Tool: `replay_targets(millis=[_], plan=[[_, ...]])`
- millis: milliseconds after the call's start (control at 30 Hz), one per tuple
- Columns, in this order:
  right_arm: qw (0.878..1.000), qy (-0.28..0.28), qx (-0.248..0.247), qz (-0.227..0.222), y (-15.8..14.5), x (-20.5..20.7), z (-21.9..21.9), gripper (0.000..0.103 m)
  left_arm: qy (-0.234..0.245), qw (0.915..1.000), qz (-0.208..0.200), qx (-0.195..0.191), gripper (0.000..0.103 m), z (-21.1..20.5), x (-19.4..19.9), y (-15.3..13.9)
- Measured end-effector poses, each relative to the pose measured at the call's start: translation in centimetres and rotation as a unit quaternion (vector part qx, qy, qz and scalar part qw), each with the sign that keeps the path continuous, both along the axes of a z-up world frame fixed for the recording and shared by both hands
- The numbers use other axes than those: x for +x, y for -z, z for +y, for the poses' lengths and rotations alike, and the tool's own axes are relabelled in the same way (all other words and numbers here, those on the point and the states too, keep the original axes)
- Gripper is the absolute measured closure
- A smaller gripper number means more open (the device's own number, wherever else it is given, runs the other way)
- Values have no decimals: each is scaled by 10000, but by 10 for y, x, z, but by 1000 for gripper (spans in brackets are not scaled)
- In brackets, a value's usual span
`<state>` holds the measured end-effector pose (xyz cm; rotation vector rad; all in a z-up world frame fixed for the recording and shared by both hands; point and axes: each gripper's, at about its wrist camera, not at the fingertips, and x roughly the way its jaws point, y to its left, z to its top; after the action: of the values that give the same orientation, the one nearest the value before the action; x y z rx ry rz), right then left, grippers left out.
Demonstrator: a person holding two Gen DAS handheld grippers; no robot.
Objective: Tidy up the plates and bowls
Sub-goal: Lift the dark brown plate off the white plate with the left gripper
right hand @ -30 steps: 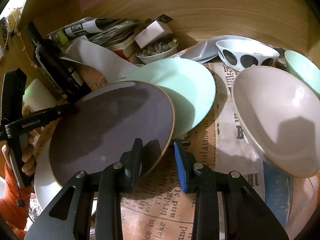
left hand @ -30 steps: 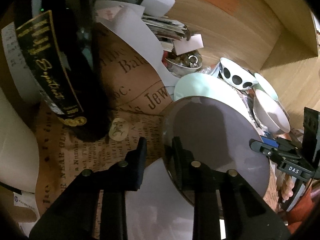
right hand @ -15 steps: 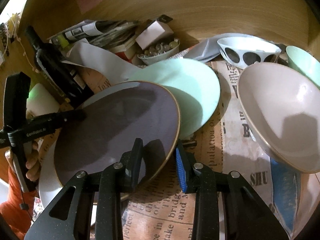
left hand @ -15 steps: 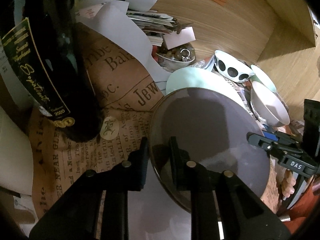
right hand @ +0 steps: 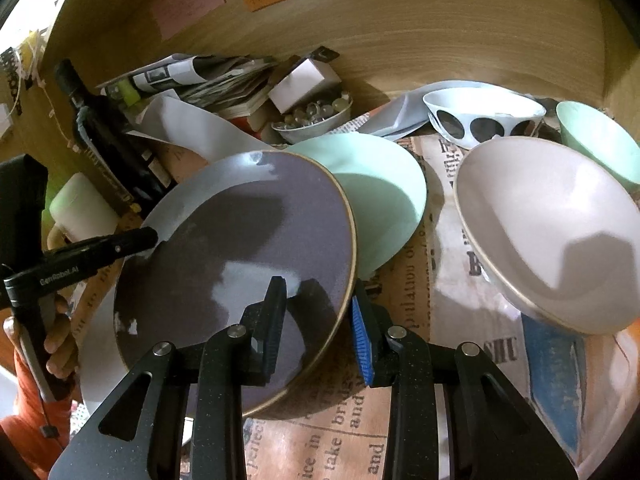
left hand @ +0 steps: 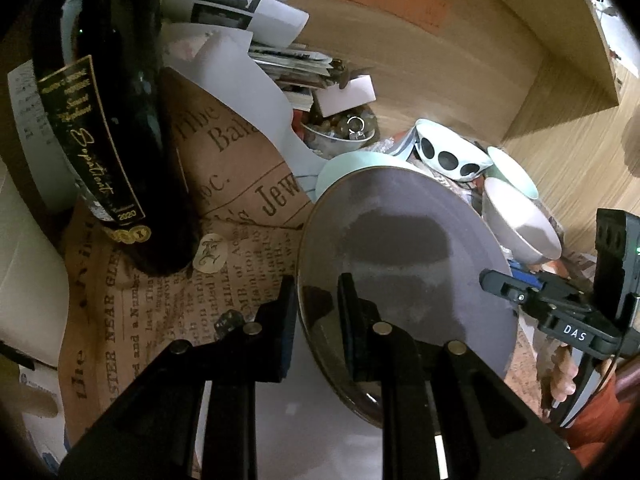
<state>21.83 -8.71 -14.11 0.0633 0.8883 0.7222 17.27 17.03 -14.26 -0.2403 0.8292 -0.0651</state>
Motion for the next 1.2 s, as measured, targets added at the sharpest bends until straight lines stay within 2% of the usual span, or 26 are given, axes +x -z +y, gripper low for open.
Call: replay_targets(millis=[467,1200], plan=[[9999,79,130,-42,-6,-15,-18,75,-31,9997,-232,5,84,-18,-26,-9],[9990,335,174,-241,-13,-52,-68,75,127,9992,-380,86,84,-77,-58,-15]])
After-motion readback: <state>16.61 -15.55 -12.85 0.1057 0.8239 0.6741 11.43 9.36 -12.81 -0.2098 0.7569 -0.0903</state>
